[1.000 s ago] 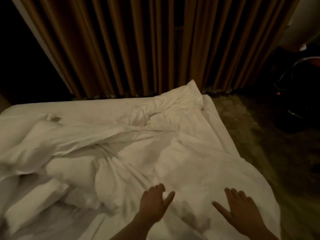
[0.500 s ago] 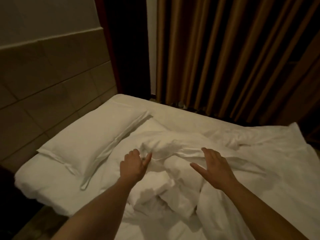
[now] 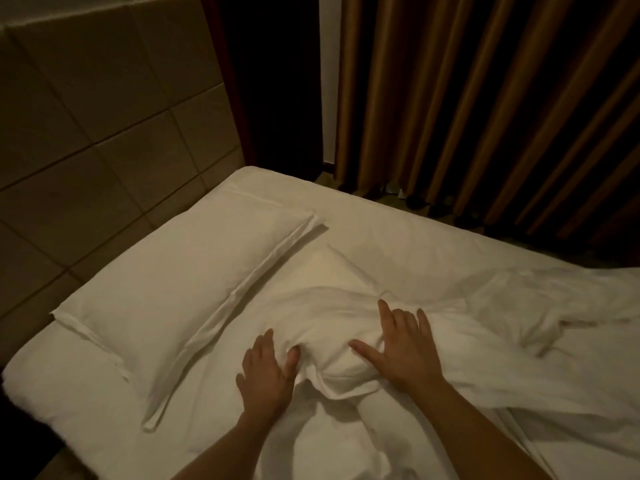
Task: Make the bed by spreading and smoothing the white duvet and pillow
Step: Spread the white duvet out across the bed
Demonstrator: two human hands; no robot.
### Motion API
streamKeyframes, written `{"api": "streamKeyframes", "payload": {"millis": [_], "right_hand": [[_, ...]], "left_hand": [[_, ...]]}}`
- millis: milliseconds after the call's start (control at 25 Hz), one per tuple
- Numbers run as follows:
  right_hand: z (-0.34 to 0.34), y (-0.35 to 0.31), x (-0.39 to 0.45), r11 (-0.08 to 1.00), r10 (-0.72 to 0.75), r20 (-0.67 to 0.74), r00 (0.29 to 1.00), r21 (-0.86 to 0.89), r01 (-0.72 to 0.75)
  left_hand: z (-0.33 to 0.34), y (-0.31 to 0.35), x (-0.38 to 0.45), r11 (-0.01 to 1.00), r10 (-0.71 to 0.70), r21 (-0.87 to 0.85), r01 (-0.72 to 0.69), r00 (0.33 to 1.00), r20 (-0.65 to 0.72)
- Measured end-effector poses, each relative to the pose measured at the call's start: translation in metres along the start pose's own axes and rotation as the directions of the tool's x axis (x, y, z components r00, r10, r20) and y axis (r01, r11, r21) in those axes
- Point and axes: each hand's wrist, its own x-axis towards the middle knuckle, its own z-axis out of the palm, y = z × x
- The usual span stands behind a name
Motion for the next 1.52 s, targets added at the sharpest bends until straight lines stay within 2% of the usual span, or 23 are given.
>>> {"api": "streamKeyframes", "payload": {"millis": [120,200,280,440,560,720,840,920,1040,1080,1160,1240,1320,1360,1480,1520], "right_hand": [[0.02,0.001,0.009,0.997,0.026,-0.122,0.992,0.075,-0.017],[0.024,0.001,0.006,0.996,0.056,-0.153,0.987,0.084,-0.043],[0.016,0.0,-0.002,0.994,0.052,-0.087,0.995,0.096,-0.043],[-0.004,-0.015,-0.026,0.998,0.064,0.02,0.998,0.017,-0.064],[-0.02,-0.033,-0.041,0.997,0.08,0.055,0.995,0.001,-0.08],[-0.038,-0.073,-0.079,0.994,0.109,0.1,0.989,0.007,-0.11],[-0.075,-0.122,-0.115,0.986,0.138,0.113,0.984,0.081,-0.147],[-0.121,-0.144,-0.131,0.97,0.205,0.018,0.978,0.132,-0.206],[-0.208,-0.163,-0.165,0.937,0.321,-0.179,0.93,0.205,-0.284],[-0.232,-0.17,-0.182,0.926,0.349,-0.232,0.908,0.231,-0.297],[-0.258,-0.187,-0.221,0.917,0.37,-0.299,0.88,0.271,-0.293],[-0.254,-0.209,-0.259,0.919,0.356,-0.272,0.894,0.276,-0.282],[-0.221,-0.231,-0.292,0.932,0.313,-0.186,0.931,0.247,-0.264],[-0.198,-0.242,-0.307,0.937,0.298,-0.132,0.945,0.23,-0.263],[-0.126,-0.266,-0.347,0.929,0.296,0.06,0.953,0.215,-0.301],[-0.106,-0.273,-0.362,0.925,0.299,0.122,0.947,0.209,-0.319]], "left_hand": [[0.026,0.015,0.008,0.989,0.008,-0.146,-0.027,0.991,-0.133],[0.023,0.023,0.013,0.99,0.007,-0.138,-0.018,0.997,-0.081],[0.009,0.021,0.018,0.999,0.002,-0.045,-0.002,1.0,-0.009],[-0.046,-0.004,0.03,0.993,0.114,-0.023,-0.113,0.993,0.03],[-0.092,-0.023,0.047,0.936,0.312,0.159,-0.314,0.949,0.042],[-0.165,-0.028,0.064,0.711,0.569,0.387,-0.587,0.804,0.174],[-0.242,-0.004,0.061,0.532,0.735,0.459,-0.711,0.657,0.166],[-0.303,0.026,0.056,0.449,0.823,0.458,-0.767,0.554,0.122],[-0.398,0.079,0.029,0.308,0.941,0.471,-0.826,0.338,-0.022],[-0.424,0.092,0.015,0.274,0.957,0.473,-0.838,0.285,-0.05],[-0.459,0.097,-0.013,0.222,0.974,0.465,-0.857,0.219,-0.062],[-0.469,0.076,-0.035,0.174,0.983,0.483,-0.858,0.181,-0.033],[-0.451,0.032,-0.054,0.133,0.984,0.497,-0.858,0.176,0.041],[-0.433,0.001,-0.064,0.138,0.973,0.496,-0.857,0.21,0.092],[-0.361,-0.102,-0.088,0.27,0.882,0.463,-0.844,0.409,0.232],[-0.336,-0.138,-0.097,0.295,0.85,0.448,-0.844,0.446,0.28]]}}
